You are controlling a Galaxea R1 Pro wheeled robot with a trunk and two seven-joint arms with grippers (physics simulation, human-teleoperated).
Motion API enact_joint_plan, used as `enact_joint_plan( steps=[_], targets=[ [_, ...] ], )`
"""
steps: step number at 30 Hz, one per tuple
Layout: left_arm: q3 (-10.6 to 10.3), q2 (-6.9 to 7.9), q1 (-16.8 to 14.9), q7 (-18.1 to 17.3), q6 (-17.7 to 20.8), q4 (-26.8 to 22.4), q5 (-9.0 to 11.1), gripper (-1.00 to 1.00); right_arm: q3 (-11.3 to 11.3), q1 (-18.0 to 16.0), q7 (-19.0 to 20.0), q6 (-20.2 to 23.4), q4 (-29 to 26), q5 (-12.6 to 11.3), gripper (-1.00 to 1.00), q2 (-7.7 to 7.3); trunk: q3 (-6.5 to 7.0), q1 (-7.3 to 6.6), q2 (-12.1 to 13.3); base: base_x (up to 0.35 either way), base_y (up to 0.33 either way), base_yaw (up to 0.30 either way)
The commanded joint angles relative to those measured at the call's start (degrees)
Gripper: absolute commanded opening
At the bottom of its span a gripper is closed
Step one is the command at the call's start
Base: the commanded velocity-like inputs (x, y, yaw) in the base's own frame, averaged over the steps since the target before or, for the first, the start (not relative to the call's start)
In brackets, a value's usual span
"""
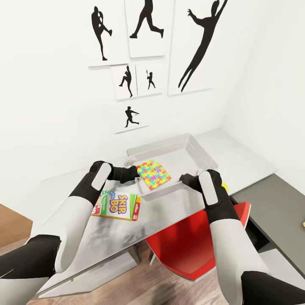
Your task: Put all the toys in the child's room - the three board games (two on the bed and one on the table), the two jigsaw puzzles on the table, and the tennis ball on the table - inside the toy box on the table in the child's room.
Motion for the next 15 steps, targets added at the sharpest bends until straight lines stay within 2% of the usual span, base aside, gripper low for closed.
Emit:
enact_joint_plan(
  steps=[1,4,5,15],
  targets=[
    [-0.1,0.03,-0.1,-0.2,0.2,0.0,0.3,-1.00,0.6,-0.1,-0.7,-0.5,0.0,-3.8,-1.00,0.04,-0.09,0.03,-0.1,0.000,0.000,0.000],
    [-0.1,0.03,-0.1,-0.2,0.2,0.0,0.3,-1.00,0.6,0.0,-0.7,-0.6,0.0,-3.7,-1.00,0.04,-0.09,0.03,-0.1,0.000,0.000,0.000],
    [-0.1,0.03,-0.1,-0.2,0.2,0.0,0.3,1.00,0.6,0.0,-0.7,-0.6,0.0,-3.7,1.00,0.04,-0.09,0.03,-0.1,0.000,0.000,0.000],
    [-0.1,0.11,-0.1,-0.2,0.3,0.0,0.3,1.00,0.6,0.1,-0.7,-0.6,-0.1,-3.7,1.00,0.04,-0.09,0.03,-0.1,0.000,0.000,0.000]
  ],
)
